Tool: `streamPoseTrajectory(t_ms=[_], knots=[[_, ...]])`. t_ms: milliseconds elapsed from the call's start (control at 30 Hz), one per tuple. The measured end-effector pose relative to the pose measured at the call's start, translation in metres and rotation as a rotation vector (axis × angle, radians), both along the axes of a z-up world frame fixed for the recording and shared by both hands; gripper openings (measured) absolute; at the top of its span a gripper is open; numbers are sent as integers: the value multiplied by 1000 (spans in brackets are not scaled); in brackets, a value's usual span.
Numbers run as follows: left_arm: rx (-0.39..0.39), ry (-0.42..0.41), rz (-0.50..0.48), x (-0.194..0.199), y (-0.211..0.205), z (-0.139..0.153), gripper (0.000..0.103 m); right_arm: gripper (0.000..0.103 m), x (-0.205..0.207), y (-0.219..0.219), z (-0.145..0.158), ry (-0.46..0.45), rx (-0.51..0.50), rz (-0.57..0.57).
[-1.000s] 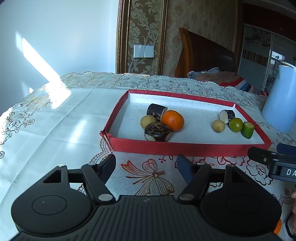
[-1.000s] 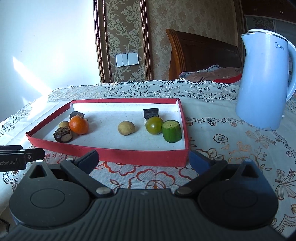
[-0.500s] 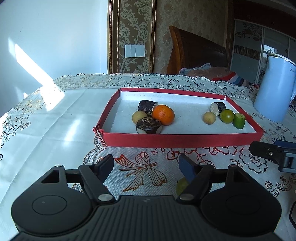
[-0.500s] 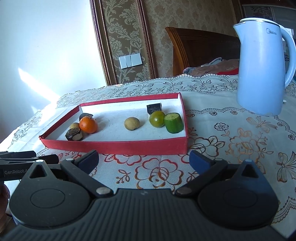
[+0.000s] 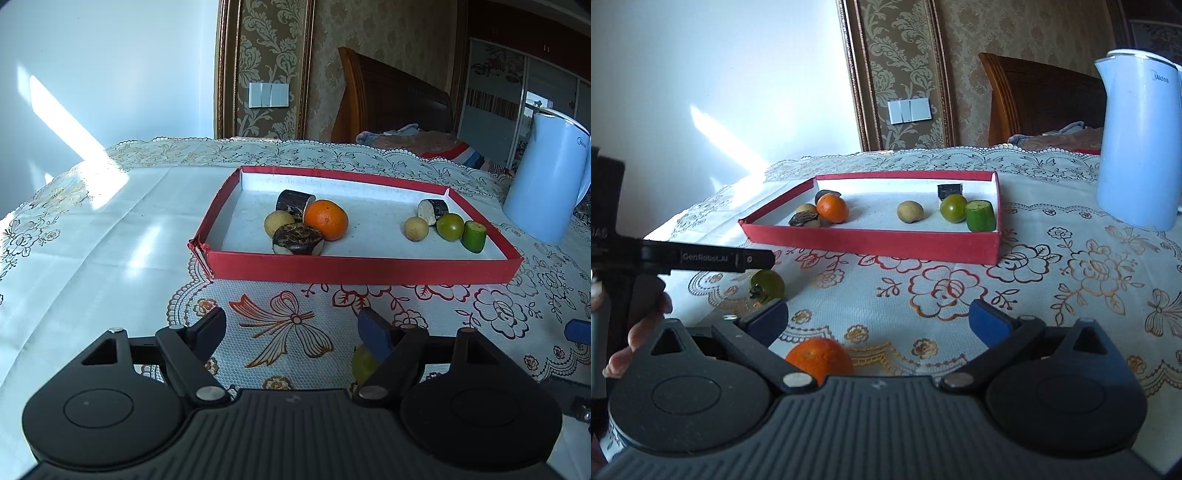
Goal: Organize fruits
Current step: 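Move both grippers toward the loose orange and green fruit on the tablecloth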
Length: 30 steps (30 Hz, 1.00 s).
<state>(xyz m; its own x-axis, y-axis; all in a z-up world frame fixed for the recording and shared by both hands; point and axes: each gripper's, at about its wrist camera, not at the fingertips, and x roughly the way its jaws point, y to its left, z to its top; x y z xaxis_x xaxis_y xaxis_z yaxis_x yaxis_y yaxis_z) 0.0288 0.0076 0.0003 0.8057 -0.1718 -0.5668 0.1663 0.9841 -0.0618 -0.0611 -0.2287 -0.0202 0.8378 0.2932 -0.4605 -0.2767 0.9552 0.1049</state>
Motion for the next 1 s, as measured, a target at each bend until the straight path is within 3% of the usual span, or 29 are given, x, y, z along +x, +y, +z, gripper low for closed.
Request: streamPoseTrajectory(t_ms=[133,267,400,600,767,900,1000], knots=[[2,-5,-4,-1,-1,1,78,103,-15,10,-1,-8,-83,87],[-4,-11,-29,-3,-3,1,78,103,-15,21,-6,18,-160,99],[33,-37,-48,-7,-10,2,78,103,-10,22,-10,60,-165,96],[107,-84,-51,-13,-20,0,81,103,1,7,-10,95,-112,-3],[164,-120,-32,-16,-26,0,82,103,11,7,-3,12,-135,-42],[132,-101,-19,-13,-18,1,82,103,16,5,4,-37,-127,-123],[66,-97,-77,-17,-12,5,82,103,10,0,3,15,-69,-48]])
